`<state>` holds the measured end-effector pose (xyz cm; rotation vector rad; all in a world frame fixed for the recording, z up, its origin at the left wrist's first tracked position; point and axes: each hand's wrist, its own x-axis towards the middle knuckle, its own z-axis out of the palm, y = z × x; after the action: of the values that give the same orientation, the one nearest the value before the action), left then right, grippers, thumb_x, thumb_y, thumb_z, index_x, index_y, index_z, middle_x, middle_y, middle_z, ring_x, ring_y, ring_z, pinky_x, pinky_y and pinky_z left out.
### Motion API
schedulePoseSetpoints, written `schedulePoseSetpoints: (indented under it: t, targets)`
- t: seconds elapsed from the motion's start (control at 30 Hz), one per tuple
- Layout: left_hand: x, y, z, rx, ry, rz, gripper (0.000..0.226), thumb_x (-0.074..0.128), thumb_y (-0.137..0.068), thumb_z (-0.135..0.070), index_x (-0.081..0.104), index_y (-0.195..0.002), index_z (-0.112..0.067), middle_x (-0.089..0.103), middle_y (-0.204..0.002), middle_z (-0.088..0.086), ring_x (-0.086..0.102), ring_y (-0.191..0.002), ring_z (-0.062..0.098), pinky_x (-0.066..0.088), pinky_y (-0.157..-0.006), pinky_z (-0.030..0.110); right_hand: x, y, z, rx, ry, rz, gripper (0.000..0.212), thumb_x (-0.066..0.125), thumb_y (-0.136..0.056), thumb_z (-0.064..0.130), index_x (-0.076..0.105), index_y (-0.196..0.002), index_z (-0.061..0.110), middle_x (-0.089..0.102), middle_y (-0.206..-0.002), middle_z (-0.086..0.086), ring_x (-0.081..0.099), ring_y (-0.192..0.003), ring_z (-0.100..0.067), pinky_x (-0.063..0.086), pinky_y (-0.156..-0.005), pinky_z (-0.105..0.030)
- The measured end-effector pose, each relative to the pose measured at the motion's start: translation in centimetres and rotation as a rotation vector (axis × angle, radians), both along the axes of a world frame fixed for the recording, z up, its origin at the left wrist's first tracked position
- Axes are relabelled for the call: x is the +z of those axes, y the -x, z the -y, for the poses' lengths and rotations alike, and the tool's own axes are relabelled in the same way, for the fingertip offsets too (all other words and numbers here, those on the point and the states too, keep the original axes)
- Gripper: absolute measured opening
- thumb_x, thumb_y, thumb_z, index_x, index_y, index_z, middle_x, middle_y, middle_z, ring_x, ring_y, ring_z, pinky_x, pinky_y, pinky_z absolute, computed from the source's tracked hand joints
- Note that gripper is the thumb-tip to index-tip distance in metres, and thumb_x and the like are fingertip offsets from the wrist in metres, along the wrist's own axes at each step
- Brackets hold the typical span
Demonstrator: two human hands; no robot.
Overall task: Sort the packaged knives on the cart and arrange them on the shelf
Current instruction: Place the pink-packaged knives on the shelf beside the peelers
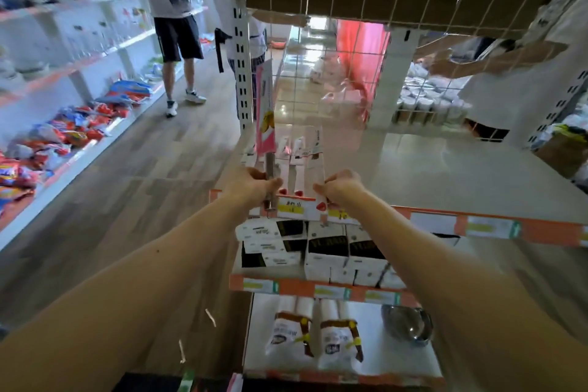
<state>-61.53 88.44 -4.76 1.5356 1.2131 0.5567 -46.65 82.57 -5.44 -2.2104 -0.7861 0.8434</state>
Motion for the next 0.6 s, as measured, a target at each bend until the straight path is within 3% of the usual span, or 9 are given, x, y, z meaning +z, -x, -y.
schedulePoseSetpoints:
  t: [0.1,0.2,0.33,0.43,0.5,0.6]
  targets:
    - [-0.2,-0.5,-0.6,0.019,0.018,-0.005,0.018,0.065,-0.086,-0.016,0.052,-0.073,-0.013,0.057,-0.072,0.004,0.056,-0.067,0.014,0.051,-0.086,0.035,-0.4,-1.2,-1.4,-0.016,0.001,-0.035,0.025,0.063,-0.088,0.024,0.063,-0.096,0.000,0.062,-0.084,-0.010,0.059,-0.068,-0.017,0.055,-0.078,-0.027]
    - [-0.3,-1.0,-1.2,0.021,0.036,-0.012,0.017,0.064,-0.086,-0.016,0.053,-0.073,-0.011,0.057,-0.072,0.005,0.057,-0.067,0.015,0.052,-0.086,0.037,-0.8,-2.1,-2.4,0.002,-0.006,-0.031,0.024,0.066,-0.086,0.024,0.063,-0.093,0.001,0.062,-0.084,-0.010,0.061,-0.075,-0.019,0.054,-0.075,-0.027]
    - [-0.4,-1.5,-2.0,0.028,0.068,-0.007,0.016,0.064,-0.086,-0.017,0.054,-0.078,-0.008,0.057,-0.074,0.007,0.058,-0.072,0.020,0.052,-0.091,0.041,-1.0,-2.7,-3.1,0.016,-0.024,-0.072,0.019,0.066,-0.085,0.019,0.057,-0.077,0.006,0.056,-0.072,-0.003,0.053,-0.060,-0.010,0.047,-0.058,-0.017]
    - [-0.4,-1.8,-2.1,0.029,0.087,-0.016,0.016,0.064,-0.086,-0.019,0.053,-0.078,-0.011,0.058,-0.077,0.007,0.059,-0.084,0.024,0.051,-0.093,0.041,-1.2,-2.9,-3.7,0.010,-0.041,-0.085,0.016,0.066,-0.086,0.019,0.063,-0.087,0.003,0.062,-0.085,-0.006,0.057,-0.064,-0.011,0.048,-0.059,-0.016]
    - [-0.5,-2.0,-2.2,0.025,0.100,-0.020,0.016,0.064,-0.086,-0.021,0.053,-0.079,-0.012,0.058,-0.078,0.007,0.059,-0.087,0.025,0.050,-0.095,0.042,-1.5,-3.0,-4.1,0.005,-0.048,-0.090,0.015,0.066,-0.085,0.018,0.061,-0.082,0.004,0.062,-0.089,-0.008,0.054,-0.061,-0.009,0.051,-0.064,-0.018]
    - [-0.7,-2.1,-2.3,0.018,0.104,-0.030,0.015,0.064,-0.086,-0.020,0.053,-0.080,-0.011,0.058,-0.078,0.007,0.060,-0.084,0.023,0.051,-0.094,0.041,-1.9,-3.1,-4.2,0.013,-0.047,-0.081,0.018,0.066,-0.086,0.018,0.058,-0.075,0.006,0.060,-0.076,-0.005,0.053,-0.055,-0.008,0.053,-0.056,-0.015]
